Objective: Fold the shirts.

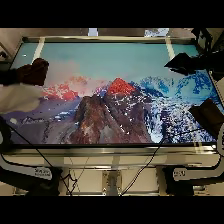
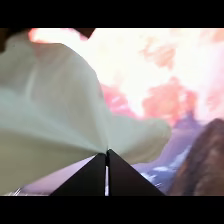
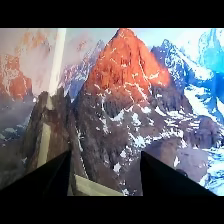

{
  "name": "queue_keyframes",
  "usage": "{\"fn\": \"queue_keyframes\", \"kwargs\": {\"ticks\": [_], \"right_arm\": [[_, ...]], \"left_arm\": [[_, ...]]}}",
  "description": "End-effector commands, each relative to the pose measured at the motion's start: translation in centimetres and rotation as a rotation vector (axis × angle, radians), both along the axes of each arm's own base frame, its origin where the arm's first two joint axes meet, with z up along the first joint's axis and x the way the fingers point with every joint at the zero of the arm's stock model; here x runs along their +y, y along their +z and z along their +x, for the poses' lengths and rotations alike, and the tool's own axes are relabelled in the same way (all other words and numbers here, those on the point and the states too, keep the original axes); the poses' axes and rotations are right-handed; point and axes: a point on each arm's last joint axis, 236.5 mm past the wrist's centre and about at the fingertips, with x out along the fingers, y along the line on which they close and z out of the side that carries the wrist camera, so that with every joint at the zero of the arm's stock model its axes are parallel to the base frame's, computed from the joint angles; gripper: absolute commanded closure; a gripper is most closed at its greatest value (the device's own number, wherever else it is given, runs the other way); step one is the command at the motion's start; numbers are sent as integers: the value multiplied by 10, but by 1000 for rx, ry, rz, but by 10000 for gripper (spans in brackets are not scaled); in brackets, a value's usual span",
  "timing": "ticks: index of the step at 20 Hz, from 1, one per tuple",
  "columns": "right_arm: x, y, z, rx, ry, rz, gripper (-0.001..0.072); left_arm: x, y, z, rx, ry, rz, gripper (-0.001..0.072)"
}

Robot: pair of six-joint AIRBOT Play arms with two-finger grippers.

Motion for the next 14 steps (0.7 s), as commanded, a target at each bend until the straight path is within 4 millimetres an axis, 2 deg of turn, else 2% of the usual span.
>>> {"fn": "queue_keyframes", "kwargs": {"ticks": [1,3,4,5,6,7,8,9,11,12,14], "right_arm": [[-5,0,5,-14,-19,-16,248],[-5,0,6,-19,-24,-17,249],[-6,0,7,-22,-27,-19,266],[-6,1,8,-26,-30,-19,307],[-7,1,10,-32,-35,-19,315],[-7,1,10,-33,-36,-19,315],[-6,1,10,-34,-34,-21,315],[-5,1,10,-34,-31,-22,314],[-1,1,10,-33,-24,-25,313],[0,0,9,-32,-20,-26,313],[3,1,10,-34,-14,-27,313]], "left_arm": [[-139,130,28,-376,-303,-142,695],[-223,185,23,-571,-459,-171,695],[-260,204,17,-641,-513,-183,695],[-299,220,9,-706,-574,-201,695],[-340,235,-3,-770,-644,-219,695],[-378,244,-16,-817,-702,-240,695],[-407,248,-27,-850,-742,-240,695],[-429,250,-35,-882,-770,-213,694],[-445,239,-33,-907,-772,-133,693],[-444,225,-28,-868,-750,-119,694],[-436,172,-23,-684,-721,-118,694]]}}
